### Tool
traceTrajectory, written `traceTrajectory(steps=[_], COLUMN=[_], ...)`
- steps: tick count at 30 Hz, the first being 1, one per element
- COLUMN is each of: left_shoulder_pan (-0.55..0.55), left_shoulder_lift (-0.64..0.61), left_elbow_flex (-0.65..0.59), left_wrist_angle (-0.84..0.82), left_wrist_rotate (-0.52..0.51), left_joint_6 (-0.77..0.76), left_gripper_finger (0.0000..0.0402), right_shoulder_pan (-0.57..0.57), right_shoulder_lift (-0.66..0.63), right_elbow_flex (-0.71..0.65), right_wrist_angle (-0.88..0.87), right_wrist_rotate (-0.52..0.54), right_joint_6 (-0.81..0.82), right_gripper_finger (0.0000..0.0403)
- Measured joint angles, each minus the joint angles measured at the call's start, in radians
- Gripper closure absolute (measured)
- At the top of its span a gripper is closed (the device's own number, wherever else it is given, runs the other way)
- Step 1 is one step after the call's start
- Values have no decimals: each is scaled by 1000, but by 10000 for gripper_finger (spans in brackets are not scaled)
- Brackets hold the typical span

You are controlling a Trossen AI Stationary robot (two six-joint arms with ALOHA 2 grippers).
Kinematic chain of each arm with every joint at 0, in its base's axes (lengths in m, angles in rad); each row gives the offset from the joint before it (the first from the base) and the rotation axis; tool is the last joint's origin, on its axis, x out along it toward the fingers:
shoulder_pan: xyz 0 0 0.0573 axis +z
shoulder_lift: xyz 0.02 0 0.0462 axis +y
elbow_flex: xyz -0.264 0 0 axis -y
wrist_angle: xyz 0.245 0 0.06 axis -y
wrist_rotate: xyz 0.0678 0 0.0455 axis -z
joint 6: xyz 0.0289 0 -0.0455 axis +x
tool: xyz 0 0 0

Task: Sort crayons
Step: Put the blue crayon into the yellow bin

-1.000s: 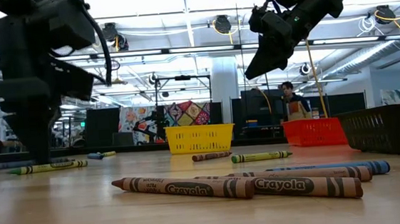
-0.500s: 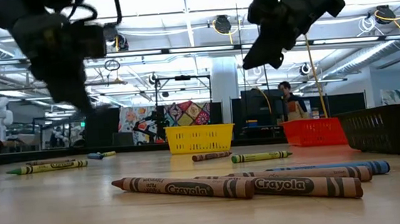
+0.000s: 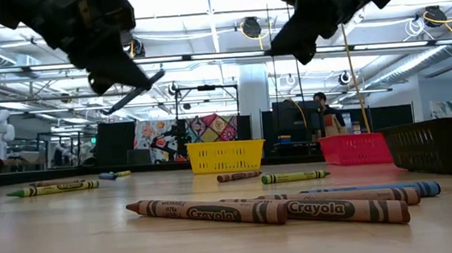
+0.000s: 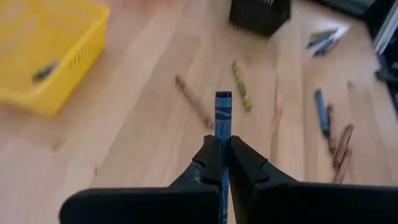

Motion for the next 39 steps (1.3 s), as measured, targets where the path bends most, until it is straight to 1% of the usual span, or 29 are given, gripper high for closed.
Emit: traceTrajectory(steps=[7,11,13,19,22,24,27,30,31,35,39], left_shoulder_pan=[10,29,37,49,52,56,69,97,111,178,262], left_shoulder_lift=[0,0,0,0,0,0,0,0,0,0,0], left_elbow_flex=[0,0,1,1,1,1,1,1,1,1,1], left_wrist_angle=[213,311,327,337,343,360,379,389,390,388,396], left_wrist_rotate=[-59,-62,-62,-62,-62,-62,-61,-60,-60,-60,-61], left_joint_6=[109,157,172,194,221,250,286,300,301,311,354], left_gripper_finger=[400,400,400,400,400,400,400,400,400,400,400], right_shoulder_pan=[56,84,95,115,117,116,100,67,52,-24,-120], right_shoulder_lift=[2,28,48,118,146,157,157,150,145,129,128], right_elbow_flex=[0,0,1,0,0,0,0,0,0,0,0], right_wrist_angle=[32,138,190,232,229,230,222,212,212,173,146], right_wrist_rotate=[10,80,109,175,257,355,536,659,682,704,712], right_joint_6=[-1,-15,-43,-47,-46,-45,-46,-43,-37,-30,-88], right_gripper_finger=[328,328,328,328,328,328,328,328,328,328,328])
